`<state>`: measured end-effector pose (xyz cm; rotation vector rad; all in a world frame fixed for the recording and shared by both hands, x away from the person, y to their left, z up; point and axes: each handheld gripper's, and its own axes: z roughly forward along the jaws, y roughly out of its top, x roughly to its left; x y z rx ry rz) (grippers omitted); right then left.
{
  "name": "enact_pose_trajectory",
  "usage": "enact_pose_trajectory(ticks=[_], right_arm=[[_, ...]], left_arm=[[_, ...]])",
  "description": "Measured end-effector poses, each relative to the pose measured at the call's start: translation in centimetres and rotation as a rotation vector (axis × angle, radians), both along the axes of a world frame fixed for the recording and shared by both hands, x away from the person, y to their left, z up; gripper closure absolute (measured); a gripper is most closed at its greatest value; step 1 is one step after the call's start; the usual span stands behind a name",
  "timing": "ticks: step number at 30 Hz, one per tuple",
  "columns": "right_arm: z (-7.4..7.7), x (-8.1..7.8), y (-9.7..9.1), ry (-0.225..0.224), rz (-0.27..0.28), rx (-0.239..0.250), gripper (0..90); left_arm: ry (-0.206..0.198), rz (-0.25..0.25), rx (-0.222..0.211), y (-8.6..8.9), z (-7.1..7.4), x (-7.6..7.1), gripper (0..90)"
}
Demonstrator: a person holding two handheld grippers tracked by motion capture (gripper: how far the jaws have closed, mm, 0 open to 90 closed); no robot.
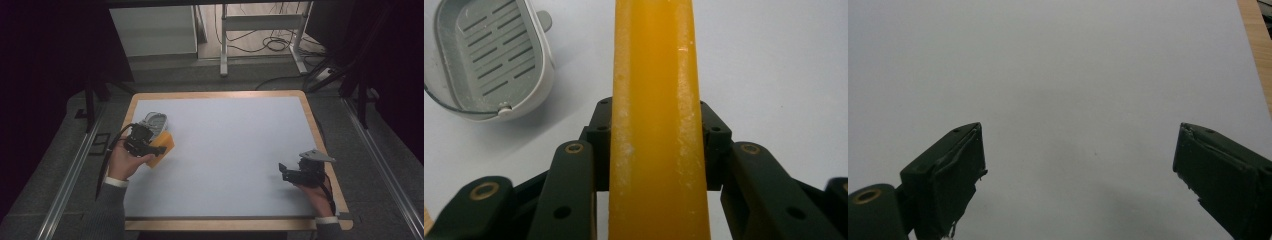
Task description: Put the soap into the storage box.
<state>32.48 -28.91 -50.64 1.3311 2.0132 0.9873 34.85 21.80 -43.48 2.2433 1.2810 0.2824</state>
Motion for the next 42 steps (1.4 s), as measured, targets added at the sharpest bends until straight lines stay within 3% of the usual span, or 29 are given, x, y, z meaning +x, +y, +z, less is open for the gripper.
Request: enact_pose_trajectory(ticks=[42], right_arm=[[0.0,0.0,-0.2,-0.001,-0.006,0.001,6.5]], left_arm=[[-0.002,0.052,-0.006,0.9,1.2,2.6,60.9]])
